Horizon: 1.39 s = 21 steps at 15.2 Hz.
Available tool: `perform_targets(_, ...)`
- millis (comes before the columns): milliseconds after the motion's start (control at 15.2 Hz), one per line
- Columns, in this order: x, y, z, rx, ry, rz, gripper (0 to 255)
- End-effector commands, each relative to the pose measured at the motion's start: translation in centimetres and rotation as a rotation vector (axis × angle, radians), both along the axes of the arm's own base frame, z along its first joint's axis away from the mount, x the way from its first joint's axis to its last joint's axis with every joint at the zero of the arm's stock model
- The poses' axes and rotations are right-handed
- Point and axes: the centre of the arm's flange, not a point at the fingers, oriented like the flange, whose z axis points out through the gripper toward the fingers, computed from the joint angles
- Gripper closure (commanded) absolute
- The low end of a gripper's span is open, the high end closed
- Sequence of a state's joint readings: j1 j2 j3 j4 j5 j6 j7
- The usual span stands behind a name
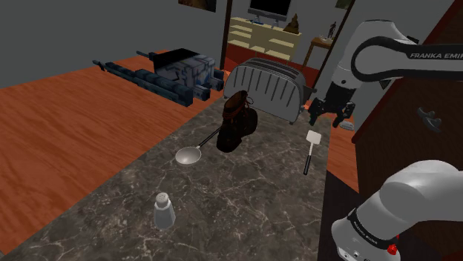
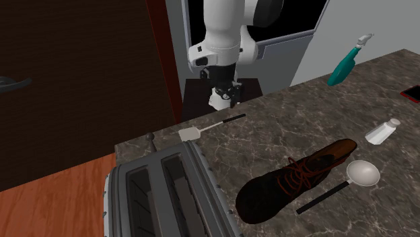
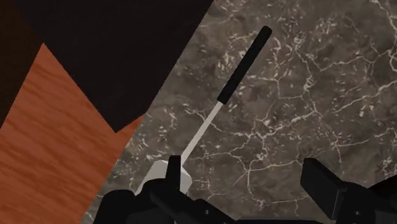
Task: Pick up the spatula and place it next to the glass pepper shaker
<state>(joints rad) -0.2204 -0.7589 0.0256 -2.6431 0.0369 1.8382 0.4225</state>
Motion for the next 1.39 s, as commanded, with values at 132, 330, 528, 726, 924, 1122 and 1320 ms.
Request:
perform_targets(132,-0.1,-1.4,-5.2,0.009,0.004,-0.316,0)
perform_targets(330,-0.7,-2.3,-9.0,0.015,0.009,-0.538,0)
perform_targets(528,-0.7,-2.2,-10.6,0.015,0.009,-0.538,0)
perform_targets(726,-0.8,-2.1,-12.1,0.015,0.009,-0.538,0)
perform_targets(924,-0.8,-2.1,-13.0,0.015,0.009,-0.538,0)
perform_targets(1122,-0.8,-2.1,-13.0,0.015,0.009,-0.538,0)
perform_targets(1320,-0.8,-2.1,-13.0,0.015,0.009,-0.538,0)
